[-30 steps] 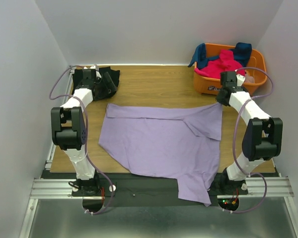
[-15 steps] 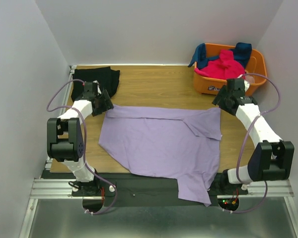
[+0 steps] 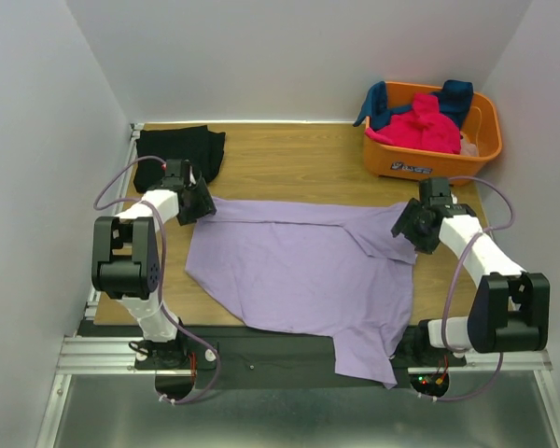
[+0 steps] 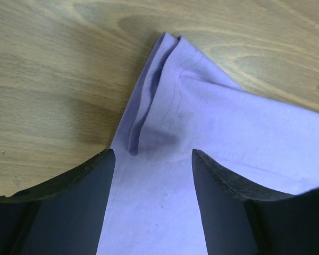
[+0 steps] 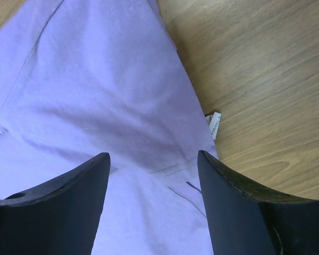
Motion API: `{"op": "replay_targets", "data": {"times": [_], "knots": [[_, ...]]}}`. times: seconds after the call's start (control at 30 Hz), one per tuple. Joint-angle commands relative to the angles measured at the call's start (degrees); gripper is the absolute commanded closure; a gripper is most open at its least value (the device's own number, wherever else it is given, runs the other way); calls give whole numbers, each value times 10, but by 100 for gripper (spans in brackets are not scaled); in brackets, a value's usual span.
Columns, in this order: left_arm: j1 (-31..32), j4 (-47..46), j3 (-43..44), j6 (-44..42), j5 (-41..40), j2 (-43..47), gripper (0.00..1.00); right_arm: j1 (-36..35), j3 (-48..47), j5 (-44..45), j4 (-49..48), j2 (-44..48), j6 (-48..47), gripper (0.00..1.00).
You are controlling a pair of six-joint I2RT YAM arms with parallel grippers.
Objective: Fold and stack the t-shirts
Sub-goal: Fold the tshirt
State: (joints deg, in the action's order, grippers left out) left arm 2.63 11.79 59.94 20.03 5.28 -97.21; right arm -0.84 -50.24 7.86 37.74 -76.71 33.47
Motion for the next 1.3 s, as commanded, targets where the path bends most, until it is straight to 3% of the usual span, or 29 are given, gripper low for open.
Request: {"op": "replay_targets", "data": {"times": [0.0, 0.2, 0.33, 0.63, 1.0, 1.27], "knots": [[8, 1, 16, 3, -10, -17, 31, -4, 7, 2, 6, 28, 11, 28], [26, -1, 19, 5, -18, -23, 34, -5, 30, 3, 9, 38, 19, 27], [31, -1, 21, 8, -34, -23, 46, -4, 34, 4, 11, 44, 21, 27], [31, 31, 43, -10, -105, -3, 43, -4, 34, 4, 16, 51, 21, 27], [33, 27, 47, -3, -80, -11, 44, -4, 38, 2, 19, 51, 21, 27], [39, 17, 45, -1, -67, -15, 59, -4, 63, -3, 23, 63, 34, 27]]}}
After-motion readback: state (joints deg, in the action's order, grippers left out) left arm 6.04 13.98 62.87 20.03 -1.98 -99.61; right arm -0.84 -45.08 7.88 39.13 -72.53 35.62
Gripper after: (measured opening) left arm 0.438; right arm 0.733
